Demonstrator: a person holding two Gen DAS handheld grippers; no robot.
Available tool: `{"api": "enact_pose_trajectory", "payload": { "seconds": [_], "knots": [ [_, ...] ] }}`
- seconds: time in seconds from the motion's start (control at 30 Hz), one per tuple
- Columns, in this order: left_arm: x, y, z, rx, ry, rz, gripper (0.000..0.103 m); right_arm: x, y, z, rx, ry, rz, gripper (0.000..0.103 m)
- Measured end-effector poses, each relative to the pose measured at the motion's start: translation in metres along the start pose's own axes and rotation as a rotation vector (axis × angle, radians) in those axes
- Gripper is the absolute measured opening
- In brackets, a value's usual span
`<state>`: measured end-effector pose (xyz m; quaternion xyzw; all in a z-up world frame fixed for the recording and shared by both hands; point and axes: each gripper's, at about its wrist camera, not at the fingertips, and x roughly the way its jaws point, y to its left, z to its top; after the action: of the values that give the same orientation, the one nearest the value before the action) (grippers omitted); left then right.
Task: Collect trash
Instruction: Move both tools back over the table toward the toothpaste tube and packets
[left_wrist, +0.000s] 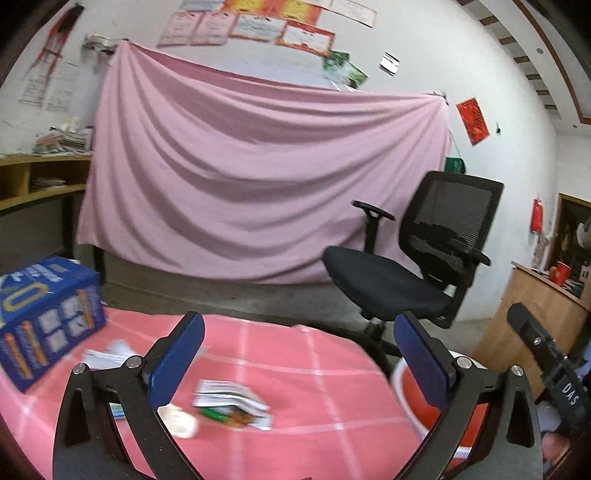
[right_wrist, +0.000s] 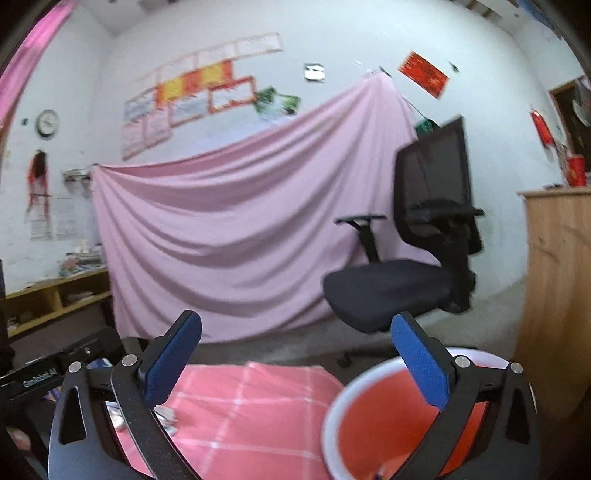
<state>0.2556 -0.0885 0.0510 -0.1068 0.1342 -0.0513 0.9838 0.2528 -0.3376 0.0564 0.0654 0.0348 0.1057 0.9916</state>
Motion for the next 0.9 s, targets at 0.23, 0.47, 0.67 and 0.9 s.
{"api": "enact_pose_trajectory", "payload": {
  "seconds": [0.23,0.47,0.67,0.9],
  "knots": [
    [-0.03,0.036,-0.004,0.03,-0.065,0.092,0.101,0.004,0.043,-0.004,-0.066,-0.049,0.116,0.103],
    [-0.054,0.063,-0.015,0.096,-0.077,0.141,0.101,0.012,0.082,-0.017,-0.148,-0.026,0.223,0.103],
    [-0.055,0.079,-0.035,0.171,0.005,0.18,0.101,0.033,0.102,-0.036,-0.184,0.098,0.264,0.103],
    [-0.032,0.102,-0.041,0.11,0.163,0.15,0.1,0.059,0.095,-0.052,-0.137,0.273,0.234,0.103]
  ]
}}
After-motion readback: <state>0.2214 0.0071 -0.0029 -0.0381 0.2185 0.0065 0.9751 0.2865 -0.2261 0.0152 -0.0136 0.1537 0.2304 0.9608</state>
